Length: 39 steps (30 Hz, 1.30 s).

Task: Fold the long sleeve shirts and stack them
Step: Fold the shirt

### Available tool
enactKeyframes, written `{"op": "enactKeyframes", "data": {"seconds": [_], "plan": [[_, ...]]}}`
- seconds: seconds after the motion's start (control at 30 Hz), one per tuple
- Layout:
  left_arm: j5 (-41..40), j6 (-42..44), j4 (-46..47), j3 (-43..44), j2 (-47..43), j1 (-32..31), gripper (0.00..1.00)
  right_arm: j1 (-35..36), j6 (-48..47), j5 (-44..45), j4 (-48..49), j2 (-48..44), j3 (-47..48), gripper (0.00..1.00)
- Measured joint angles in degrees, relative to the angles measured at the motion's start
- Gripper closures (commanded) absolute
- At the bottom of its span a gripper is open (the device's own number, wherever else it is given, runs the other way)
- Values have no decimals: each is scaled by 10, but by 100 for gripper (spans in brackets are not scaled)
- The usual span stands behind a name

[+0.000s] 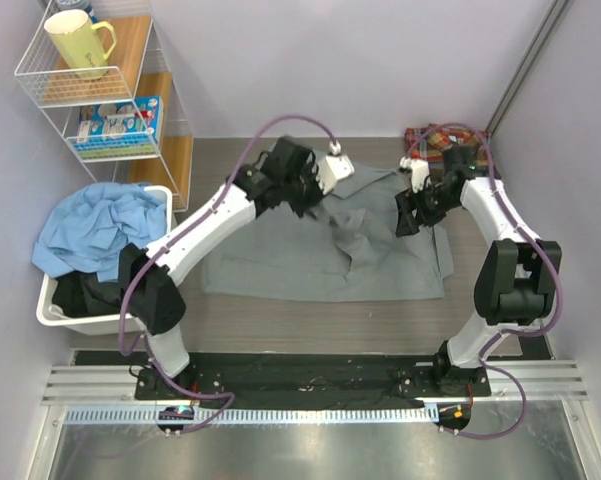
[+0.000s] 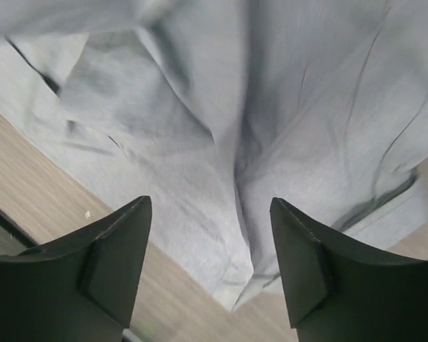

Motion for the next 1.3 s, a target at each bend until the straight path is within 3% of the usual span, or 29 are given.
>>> {"op": "enactKeyframes", "data": {"seconds": [0.13, 0.3, 0.5, 0.67, 0.9, 1.1, 1.3], "plan": [[-7, 27, -34, 89, 42, 29, 100, -7, 4, -78, 62, -59, -2, 16], [0, 44, -97, 144, 78, 23, 100, 27, 32, -141, 188, -118, -7, 16], [62, -47, -157, 213, 110, 40, 100, 110, 29, -132, 314, -158, -91, 15], [144, -238, -132, 151, 89, 78, 100, 127, 26, -107, 387, -218, -191, 10], [144, -545, -71, -16, 17, 108, 100, 140, 3, -100, 441, -306, -260, 6], [170, -813, 61, -139, -43, 158, 100, 182, -16, -87, 466, -399, -348, 3], [166, -976, 104, -159, -44, 170, 100, 240, 10, -35, 465, -412, -369, 5]]}}
